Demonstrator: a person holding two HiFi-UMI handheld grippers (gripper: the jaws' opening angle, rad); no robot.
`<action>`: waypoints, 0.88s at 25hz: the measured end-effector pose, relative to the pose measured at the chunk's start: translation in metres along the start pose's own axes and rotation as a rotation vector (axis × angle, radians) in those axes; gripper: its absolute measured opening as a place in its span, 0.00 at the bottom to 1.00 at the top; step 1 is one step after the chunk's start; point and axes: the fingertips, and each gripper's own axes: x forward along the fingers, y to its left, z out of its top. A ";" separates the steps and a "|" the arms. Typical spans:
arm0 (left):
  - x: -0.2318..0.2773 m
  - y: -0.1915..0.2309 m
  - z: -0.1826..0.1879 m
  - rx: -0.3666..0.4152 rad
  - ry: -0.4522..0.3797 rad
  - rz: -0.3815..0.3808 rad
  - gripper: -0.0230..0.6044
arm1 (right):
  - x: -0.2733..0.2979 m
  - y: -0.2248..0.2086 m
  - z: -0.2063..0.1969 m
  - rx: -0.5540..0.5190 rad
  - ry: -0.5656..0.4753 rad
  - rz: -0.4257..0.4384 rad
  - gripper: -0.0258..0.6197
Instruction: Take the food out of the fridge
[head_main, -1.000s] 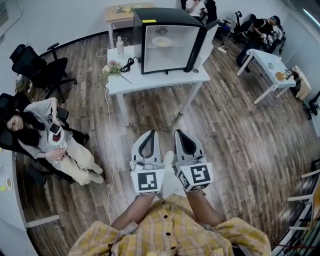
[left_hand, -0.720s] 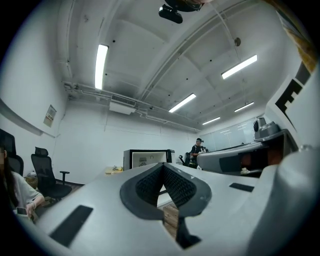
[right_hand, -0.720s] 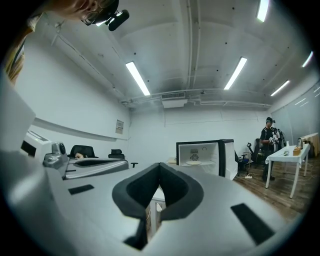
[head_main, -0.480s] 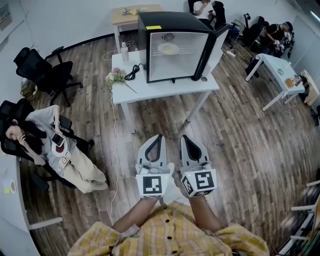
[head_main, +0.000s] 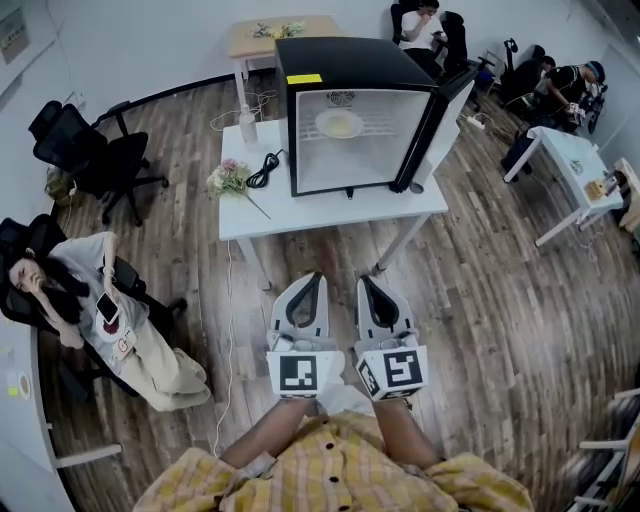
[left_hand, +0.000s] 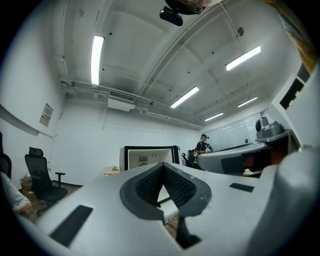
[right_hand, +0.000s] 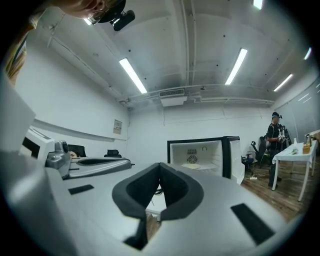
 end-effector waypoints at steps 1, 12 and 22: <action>0.012 0.001 0.000 -0.002 0.003 0.001 0.05 | 0.010 -0.008 0.001 -0.001 -0.001 0.001 0.05; 0.110 0.013 -0.005 0.052 0.033 0.041 0.05 | 0.097 -0.073 -0.001 0.023 0.018 0.056 0.05; 0.144 0.015 -0.011 0.066 0.067 0.056 0.05 | 0.127 -0.094 -0.005 0.057 0.044 0.088 0.05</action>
